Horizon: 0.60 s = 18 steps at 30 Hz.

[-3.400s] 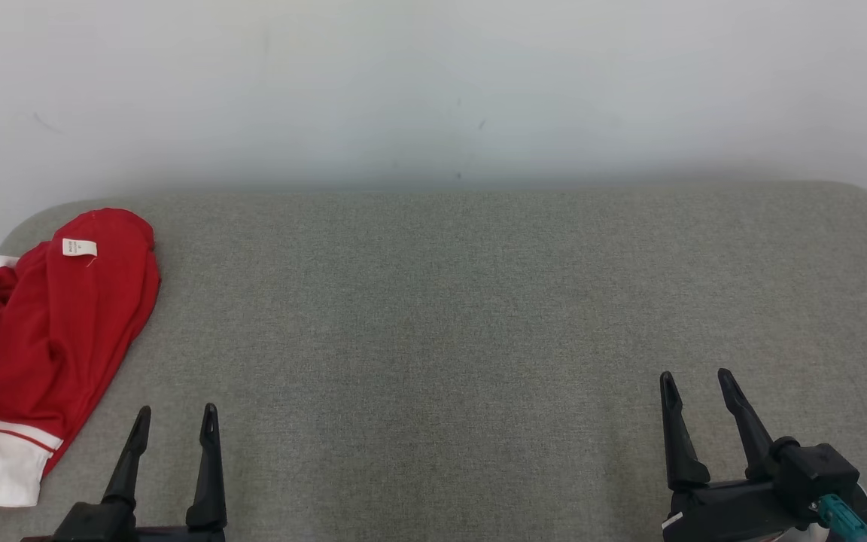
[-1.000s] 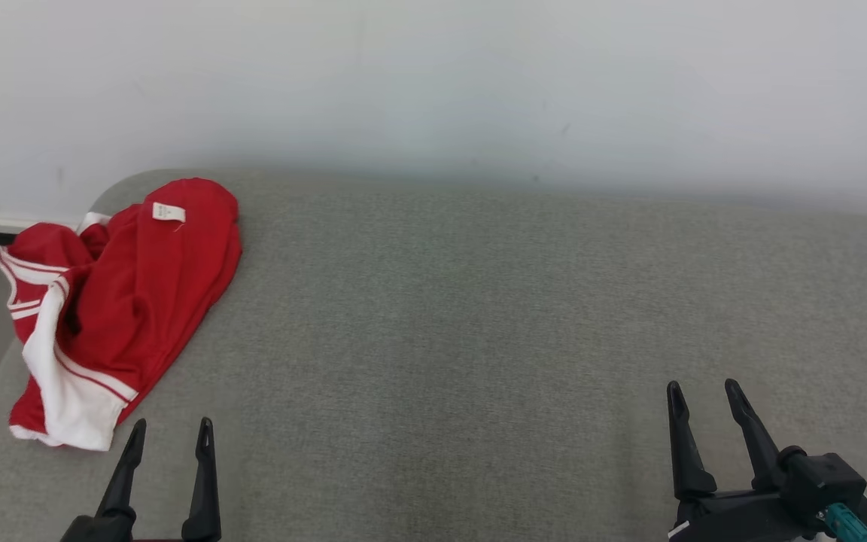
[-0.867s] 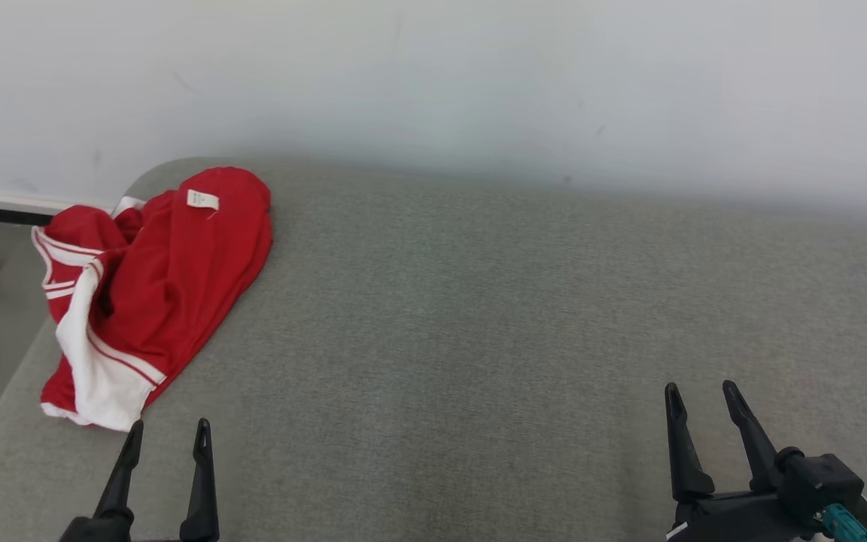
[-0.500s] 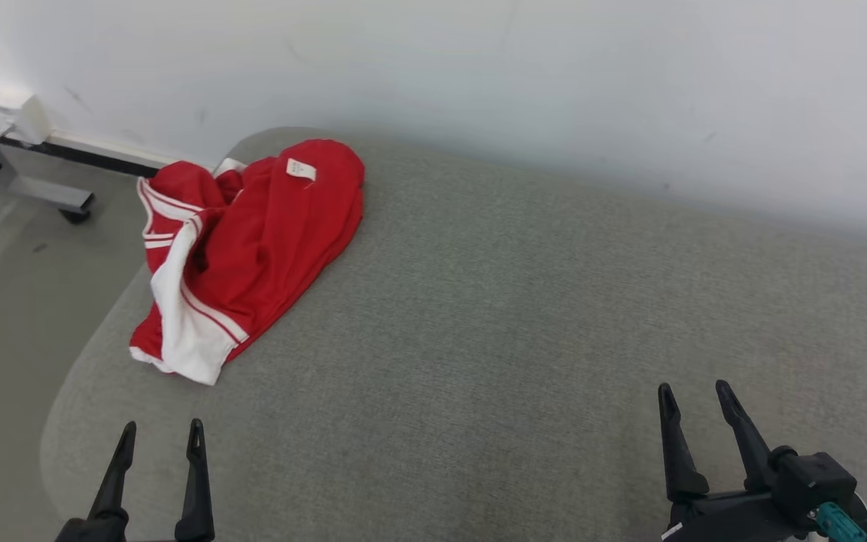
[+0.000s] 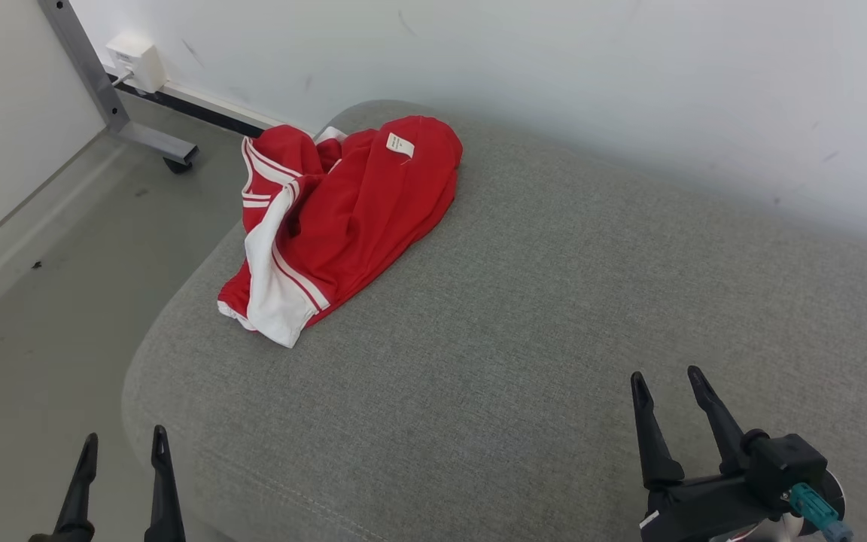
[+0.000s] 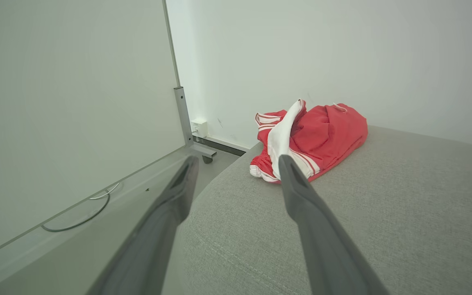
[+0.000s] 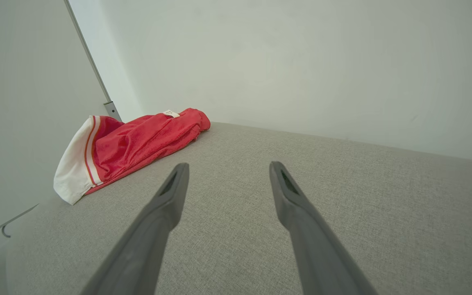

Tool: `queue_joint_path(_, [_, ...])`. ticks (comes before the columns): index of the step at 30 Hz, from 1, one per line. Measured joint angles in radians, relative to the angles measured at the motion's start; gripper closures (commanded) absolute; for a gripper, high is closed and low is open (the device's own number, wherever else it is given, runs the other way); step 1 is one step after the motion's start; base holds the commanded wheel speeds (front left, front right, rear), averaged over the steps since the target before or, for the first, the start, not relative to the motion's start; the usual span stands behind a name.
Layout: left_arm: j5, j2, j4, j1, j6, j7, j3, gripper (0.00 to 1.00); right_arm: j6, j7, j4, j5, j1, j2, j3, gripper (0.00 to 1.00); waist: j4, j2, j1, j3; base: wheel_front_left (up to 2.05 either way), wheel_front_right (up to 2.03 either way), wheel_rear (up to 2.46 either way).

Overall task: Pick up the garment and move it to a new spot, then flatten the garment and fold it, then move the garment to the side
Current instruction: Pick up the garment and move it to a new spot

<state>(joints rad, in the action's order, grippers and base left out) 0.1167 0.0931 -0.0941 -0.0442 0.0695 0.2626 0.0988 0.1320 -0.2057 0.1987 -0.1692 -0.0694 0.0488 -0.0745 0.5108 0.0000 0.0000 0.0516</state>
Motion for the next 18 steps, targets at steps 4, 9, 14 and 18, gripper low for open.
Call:
queue_joint_path(4, [0.002,-0.004,0.016,-0.015,-0.004,0.000,0.017,0.00,0.000,-0.001,0.020,0.000,-0.022,0.000,-0.017,0.00,0.013,0.0001,0.0000,0.013,0.00,0.00,0.00])
queue_joint_path(9, [0.004,-0.009,0.024,-0.023,-0.007,0.000,0.032,0.00,0.000,-0.010,0.042,-0.004,-0.036,0.000,-0.029,0.00,0.016,0.0001,0.0000,0.016,0.00,0.00,0.00])
queue_joint_path(14, [0.009,-0.008,0.000,0.006,0.008,0.000,0.028,0.00,0.000,-0.016,0.045,-0.004,-0.032,0.000,-0.006,0.00,0.008,0.0000,0.0000,0.012,0.00,0.00,0.00])
queue_joint_path(18, [0.022,0.012,-0.043,0.086,0.025,0.000,0.019,0.00,0.000,-0.020,0.034,0.010,-0.015,0.001,0.016,0.00,-0.004,0.0001,0.0000,0.015,0.00,0.00,0.00])
